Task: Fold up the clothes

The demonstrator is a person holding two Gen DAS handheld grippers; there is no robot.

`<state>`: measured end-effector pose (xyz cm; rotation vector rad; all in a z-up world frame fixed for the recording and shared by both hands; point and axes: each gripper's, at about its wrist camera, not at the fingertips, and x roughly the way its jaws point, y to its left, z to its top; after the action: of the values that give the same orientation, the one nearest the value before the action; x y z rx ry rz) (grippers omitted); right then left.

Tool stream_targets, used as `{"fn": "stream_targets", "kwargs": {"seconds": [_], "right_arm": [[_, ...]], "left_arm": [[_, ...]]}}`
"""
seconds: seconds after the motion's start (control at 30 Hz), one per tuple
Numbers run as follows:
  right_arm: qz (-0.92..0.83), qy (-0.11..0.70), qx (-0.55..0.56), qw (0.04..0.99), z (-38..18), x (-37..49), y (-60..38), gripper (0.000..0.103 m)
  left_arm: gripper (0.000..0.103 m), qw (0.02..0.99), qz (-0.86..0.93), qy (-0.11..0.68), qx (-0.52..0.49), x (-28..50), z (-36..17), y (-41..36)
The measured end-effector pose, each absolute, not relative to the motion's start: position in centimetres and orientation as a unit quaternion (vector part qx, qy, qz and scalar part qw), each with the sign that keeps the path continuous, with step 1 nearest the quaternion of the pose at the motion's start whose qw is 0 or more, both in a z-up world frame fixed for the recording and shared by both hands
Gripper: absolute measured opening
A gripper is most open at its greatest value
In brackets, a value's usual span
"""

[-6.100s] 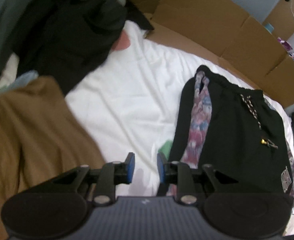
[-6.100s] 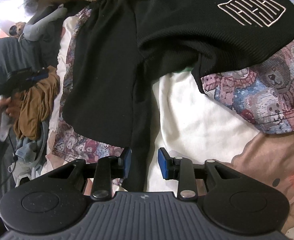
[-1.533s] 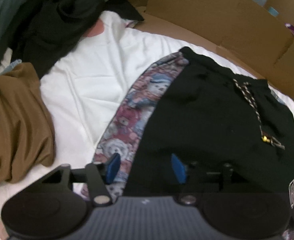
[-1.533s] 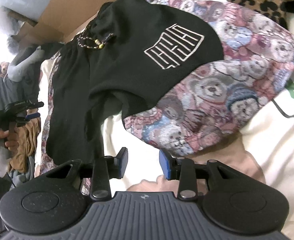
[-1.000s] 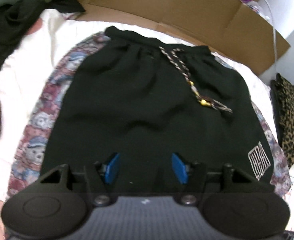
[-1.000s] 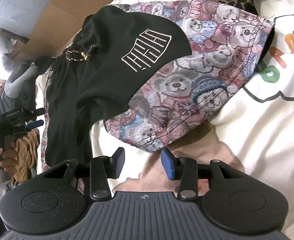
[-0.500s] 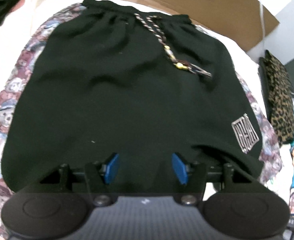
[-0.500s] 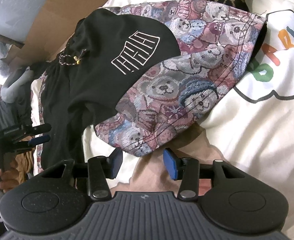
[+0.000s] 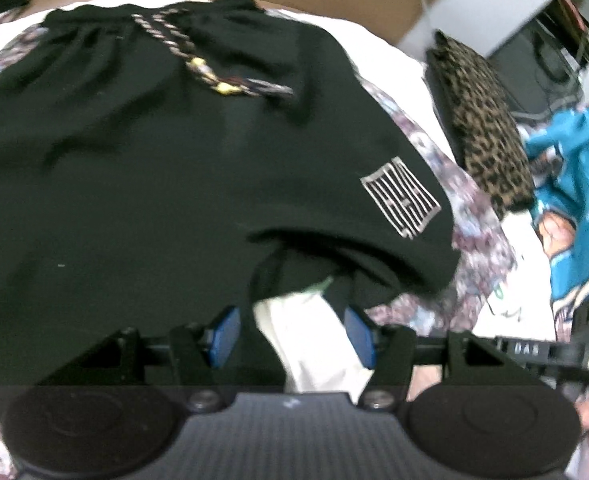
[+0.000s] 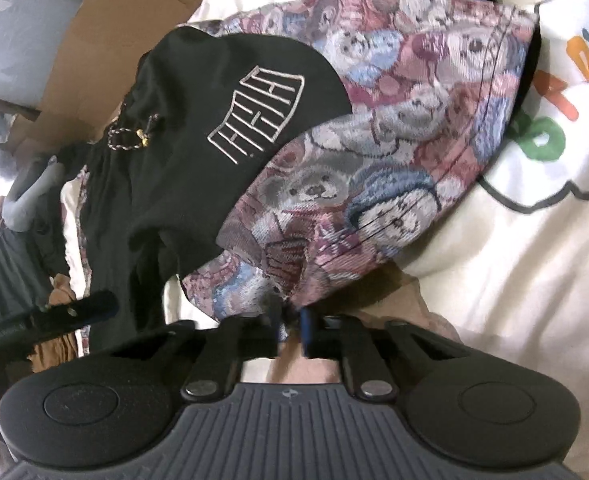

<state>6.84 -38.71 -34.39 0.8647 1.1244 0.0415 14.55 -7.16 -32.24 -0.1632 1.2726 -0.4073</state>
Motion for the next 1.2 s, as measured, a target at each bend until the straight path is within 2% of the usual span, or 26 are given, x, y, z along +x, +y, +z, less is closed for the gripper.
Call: {"fn": "stream_targets", "kwargs": {"seconds": [0.33, 0.7, 0.9, 0.97, 1.03, 1.2], "right_arm": [[0.011, 0.474, 0.413, 0.777, -31.9, 8.1, -41.3, 0.001], [-0.011, 0.458, 0.41, 0.789, -32.5, 12.2, -44.3, 0.001], [-0.018, 0.461, 0.401, 0.792, -33.3, 13.8, -44.8, 0.001], [-0.02, 0.462, 0.398, 0.792, -33.5, 14.2, -44.9, 0.001], [-0.022, 0.461, 0.397, 0.793, -33.5, 14.3, -45.1, 0.001], [-0.029, 0.459, 0.398, 0.794, -33.7, 14.3, -45.8, 0.001]], "left_arm": [[0.062, 0.765, -0.202, 0.608, -0.064, 15.0, -35.4, -9.8], [0.07, 0.756, -0.228, 0.609, -0.079, 16.6, -37.0, -12.4], [0.07, 0.754, -0.238, 0.605, -0.089, 16.4, -37.4, -13.5], [0.068, 0.753, -0.24, 0.604, -0.105, 16.2, -37.5, -13.5], [0.059, 0.745, -0.242, 0.608, -0.131, 16.0, -37.7, -13.2], [0.052, 0.727, -0.242, 0.62, -0.169, 15.5, -38.3, -13.1]]}}
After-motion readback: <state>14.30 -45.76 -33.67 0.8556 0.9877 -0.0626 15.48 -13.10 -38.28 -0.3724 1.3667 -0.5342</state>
